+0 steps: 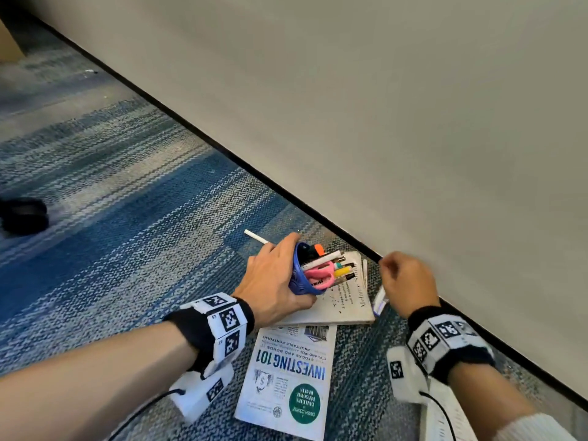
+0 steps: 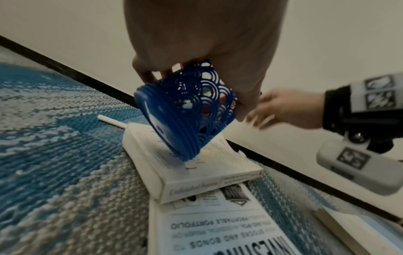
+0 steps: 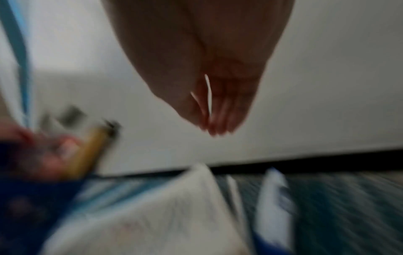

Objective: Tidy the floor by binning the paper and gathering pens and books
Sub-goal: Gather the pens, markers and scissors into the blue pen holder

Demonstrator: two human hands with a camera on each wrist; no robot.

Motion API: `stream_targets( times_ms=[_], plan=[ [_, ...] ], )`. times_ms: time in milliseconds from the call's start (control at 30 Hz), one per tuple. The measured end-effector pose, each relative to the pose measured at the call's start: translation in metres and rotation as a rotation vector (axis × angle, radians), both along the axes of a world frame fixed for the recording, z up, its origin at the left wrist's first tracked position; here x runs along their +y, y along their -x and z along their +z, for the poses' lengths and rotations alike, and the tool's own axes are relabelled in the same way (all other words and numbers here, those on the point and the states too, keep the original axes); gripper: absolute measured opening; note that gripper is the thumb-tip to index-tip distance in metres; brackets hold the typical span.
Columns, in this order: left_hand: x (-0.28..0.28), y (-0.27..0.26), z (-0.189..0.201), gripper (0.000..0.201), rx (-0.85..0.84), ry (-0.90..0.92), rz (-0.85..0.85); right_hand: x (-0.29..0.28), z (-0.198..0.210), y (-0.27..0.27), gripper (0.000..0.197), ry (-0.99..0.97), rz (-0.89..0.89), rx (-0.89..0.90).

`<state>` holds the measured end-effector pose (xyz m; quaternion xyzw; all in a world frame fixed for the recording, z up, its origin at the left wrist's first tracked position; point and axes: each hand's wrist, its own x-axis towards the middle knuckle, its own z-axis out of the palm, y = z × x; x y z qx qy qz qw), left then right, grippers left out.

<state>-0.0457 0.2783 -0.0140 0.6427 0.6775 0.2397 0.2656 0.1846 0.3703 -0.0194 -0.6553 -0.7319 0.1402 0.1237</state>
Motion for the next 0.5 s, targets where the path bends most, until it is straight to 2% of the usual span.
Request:
stream_targets(
  times_ms=[67, 133, 200, 300, 367, 433, 500],
  plan=[
    [-0.001, 0.002, -0.003, 0.087, -0.044, 0.01, -0.032, -0.002, -0.035, -0.011, 0.019, 0.179, -0.057, -0.033],
    [-0.003, 0.004, -0.006, 0.083, -0.089, 0.004, -0.021, 0.0, -0.053, -0.013, 0.02, 0.236, -0.109, 0.006],
    [-0.004, 0.006, -0.009, 0.08, -0.118, -0.013, 0.01, 0.006, -0.055, -0.007, 0.02, 0.261, -0.136, -0.056],
    [-0.006, 0.012, -0.013, 0.078, -0.185, -0.035, 0.071, 0.014, -0.05, 0.003, 0.02, 0.314, -0.071, -0.274],
    [-0.006, 0.025, -0.013, 0.08, -0.208, -0.05, 0.106, 0.016, -0.047, 0.005, 0.022, 0.357, -0.044, -0.352],
    [-0.002, 0.046, -0.013, 0.082, -0.164, -0.083, 0.124, 0.019, -0.044, 0.005, 0.024, 0.33, -0.089, -0.352],
    [0.005, 0.072, -0.014, 0.084, -0.107, -0.117, 0.183, 0.018, -0.038, 0.01, 0.018, 0.164, -0.091, -0.307]
  ],
)
